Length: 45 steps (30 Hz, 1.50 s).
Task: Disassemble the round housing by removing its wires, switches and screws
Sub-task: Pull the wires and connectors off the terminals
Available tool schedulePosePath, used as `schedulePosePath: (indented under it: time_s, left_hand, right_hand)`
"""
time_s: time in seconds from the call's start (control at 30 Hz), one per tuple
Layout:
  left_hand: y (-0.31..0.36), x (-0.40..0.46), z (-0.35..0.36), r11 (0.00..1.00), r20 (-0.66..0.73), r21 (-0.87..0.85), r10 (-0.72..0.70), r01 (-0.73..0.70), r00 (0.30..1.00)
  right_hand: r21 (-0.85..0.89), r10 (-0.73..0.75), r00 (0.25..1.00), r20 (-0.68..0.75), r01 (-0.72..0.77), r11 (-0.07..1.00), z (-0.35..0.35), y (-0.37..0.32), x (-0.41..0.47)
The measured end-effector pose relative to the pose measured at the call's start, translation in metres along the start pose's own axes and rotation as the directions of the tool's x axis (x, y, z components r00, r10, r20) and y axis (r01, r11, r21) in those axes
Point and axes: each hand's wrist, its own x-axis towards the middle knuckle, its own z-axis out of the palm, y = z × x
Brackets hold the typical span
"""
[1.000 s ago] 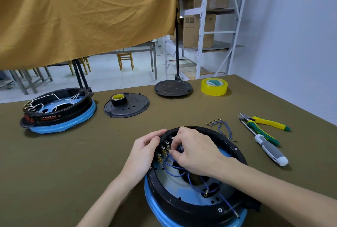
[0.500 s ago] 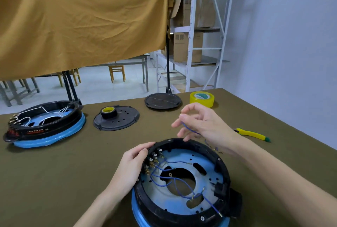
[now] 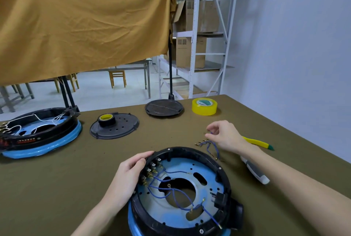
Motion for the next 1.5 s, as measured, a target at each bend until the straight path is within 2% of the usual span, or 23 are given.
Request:
schedulePosePath:
  time_s: [0.1, 0.27, 0.33, 0.43, 0.53, 0.6, 0.7, 0.8, 0.93, 1.1, 1.2, 1.5]
  left_hand:
    - [-0.002, 0.001, 0.000, 1.000, 0.002, -0.014, -0.016, 0.016, 1.000]
    - [-0.001, 0.001, 0.000, 1.000, 0.003, -0.017, -0.021, 0.021, 1.000]
    - [-0.001, 0.000, 0.001, 1.000, 0.003, -0.019, -0.013, 0.014, 1.000]
    - [0.000, 0.000, 0.002, 1.000, -0.002, -0.008, -0.008, 0.008, 1.000]
    - [0.001, -0.001, 0.003, 1.000, 0.016, -0.014, 0.009, -0.009, 1.000]
    - [0.000, -0.002, 0.002, 1.000, 0.023, -0.017, 0.025, -0.025, 0.999]
    - [0.000, -0.001, 0.000, 0.999, 0.023, 0.002, 0.049, -0.049, 0.999]
    - [0.002, -0.002, -0.001, 0.999, 0.027, 0.002, 0.046, -0.046, 0.999]
    - [0.005, -0.004, -0.003, 0.998, 0.062, 0.044, 0.036, -0.039, 0.997]
    - [0.011, -0.012, -0.016, 0.984, 0.268, 0.179, -0.035, -0.014, 0.963]
    - [0.013, -0.014, -0.017, 0.981, 0.254, 0.194, -0.042, -0.009, 0.966]
    - [0.005, -0.013, -0.016, 0.960, 0.273, 0.271, -0.012, -0.065, 0.962]
  right_hand:
    - [-0.154, 0.017, 0.999, 0.028, -0.013, 0.988, 0.013, 0.013, 0.003]
    - [-0.186, 0.001, 1.000, 0.004, 0.000, 0.983, 0.015, 0.006, 0.000]
    - [-0.146, -0.061, 0.997, -0.050, 0.054, 0.988, 0.013, -0.007, -0.007]
    - [-0.015, -0.228, 0.966, -0.123, 0.228, 0.973, 0.015, -0.045, -0.032]
    - [0.103, -0.359, 0.933, -0.029, 0.360, 0.927, 0.022, -0.089, -0.066]
    - [0.108, -0.398, 0.915, 0.066, 0.390, 0.914, 0.031, -0.111, -0.084]
    - [0.002, -0.392, 0.901, 0.187, 0.399, 0.917, 0.047, -0.128, -0.096]
    - [-0.065, -0.372, 0.904, 0.209, 0.393, 0.917, 0.059, -0.134, -0.095]
    - [-0.011, -0.377, 0.899, 0.223, 0.389, 0.921, 0.063, -0.133, -0.089]
    - [0.173, -0.357, 0.893, 0.273, 0.319, 0.932, 0.063, -0.125, -0.087]
    - [0.217, -0.371, 0.889, 0.267, 0.320, 0.922, 0.062, -0.123, -0.088]
    - [0.169, -0.403, 0.893, 0.200, 0.373, 0.912, 0.067, -0.128, -0.091]
